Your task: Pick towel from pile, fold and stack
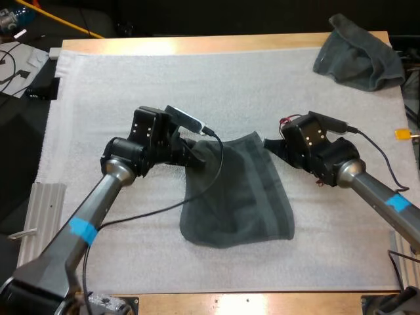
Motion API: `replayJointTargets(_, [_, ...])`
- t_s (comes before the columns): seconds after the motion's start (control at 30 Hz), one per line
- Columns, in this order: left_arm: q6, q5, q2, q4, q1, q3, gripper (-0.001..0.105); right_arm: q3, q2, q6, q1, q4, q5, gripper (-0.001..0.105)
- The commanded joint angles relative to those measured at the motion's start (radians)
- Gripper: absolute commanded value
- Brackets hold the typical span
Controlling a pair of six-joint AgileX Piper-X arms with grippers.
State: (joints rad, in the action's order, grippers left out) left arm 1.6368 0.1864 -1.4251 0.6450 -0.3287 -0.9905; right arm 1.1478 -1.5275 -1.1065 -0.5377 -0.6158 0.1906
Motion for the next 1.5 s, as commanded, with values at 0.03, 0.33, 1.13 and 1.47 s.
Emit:
replayJointTargets(0.03, [0.003,0.011,-0.058,-0.085,0.027,0.001,0.000,0.008,-0.044,-0.004,0.029,0.080,-0.017,0.000])
replayJointTargets(0.33, [-0.001,-0.020,-0.113,-0.123,0.031,0.002,0.000,0.008,-0.068,-0.017,0.041,0.158,-0.033,0.000])
replayJointTargets(1.13, [0.018,-0.027,0.188,0.136,0.034,-0.079,0.059,0.004,0.187,-0.263,0.062,-0.016,-0.165,0.051])
replayJointTargets(1.47, [0.055,0.009,0.449,0.387,0.031,-0.078,0.059,0.006,0.399,-0.291,0.055,-0.302,-0.186,0.051])
